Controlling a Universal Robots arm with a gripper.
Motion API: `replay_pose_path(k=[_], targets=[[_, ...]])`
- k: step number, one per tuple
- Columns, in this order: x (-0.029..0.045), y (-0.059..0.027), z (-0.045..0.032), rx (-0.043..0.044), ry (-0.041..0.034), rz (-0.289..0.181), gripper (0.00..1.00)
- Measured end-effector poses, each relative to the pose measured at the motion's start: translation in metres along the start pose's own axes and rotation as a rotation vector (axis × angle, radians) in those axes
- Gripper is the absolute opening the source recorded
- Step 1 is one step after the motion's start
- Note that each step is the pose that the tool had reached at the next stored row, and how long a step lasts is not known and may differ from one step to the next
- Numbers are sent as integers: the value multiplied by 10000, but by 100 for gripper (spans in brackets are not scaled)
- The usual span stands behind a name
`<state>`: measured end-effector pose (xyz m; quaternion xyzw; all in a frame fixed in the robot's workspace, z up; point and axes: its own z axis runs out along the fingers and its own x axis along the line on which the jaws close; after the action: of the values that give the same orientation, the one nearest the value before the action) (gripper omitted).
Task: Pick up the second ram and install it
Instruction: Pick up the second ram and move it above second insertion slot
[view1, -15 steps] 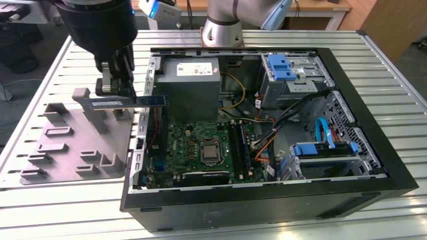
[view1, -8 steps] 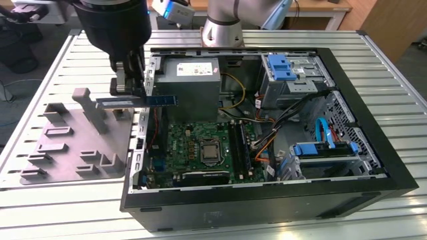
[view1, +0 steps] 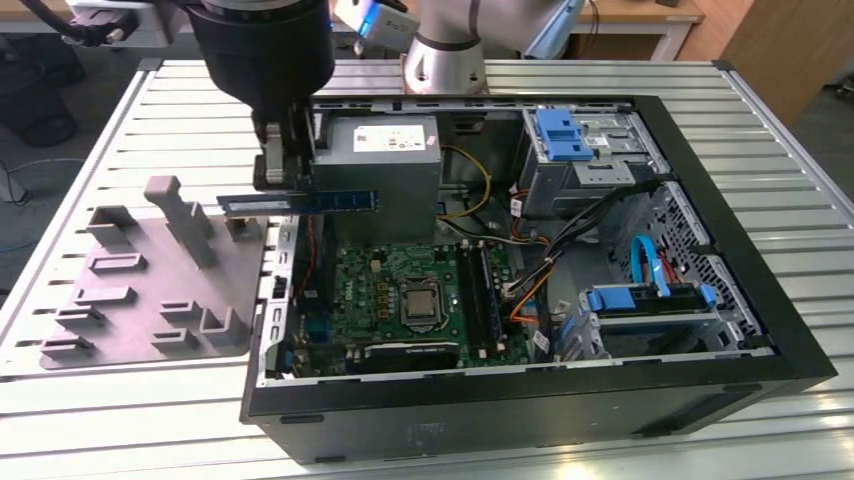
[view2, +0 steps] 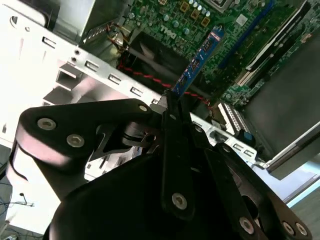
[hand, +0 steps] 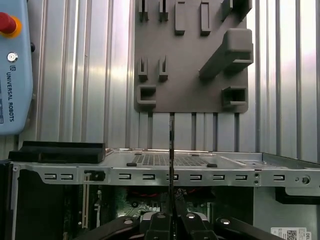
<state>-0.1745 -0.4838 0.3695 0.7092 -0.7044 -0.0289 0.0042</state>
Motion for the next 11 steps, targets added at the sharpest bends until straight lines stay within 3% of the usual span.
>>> replay_pose_path(k=[11], targets=[[2, -252, -12, 0, 0, -1, 14]])
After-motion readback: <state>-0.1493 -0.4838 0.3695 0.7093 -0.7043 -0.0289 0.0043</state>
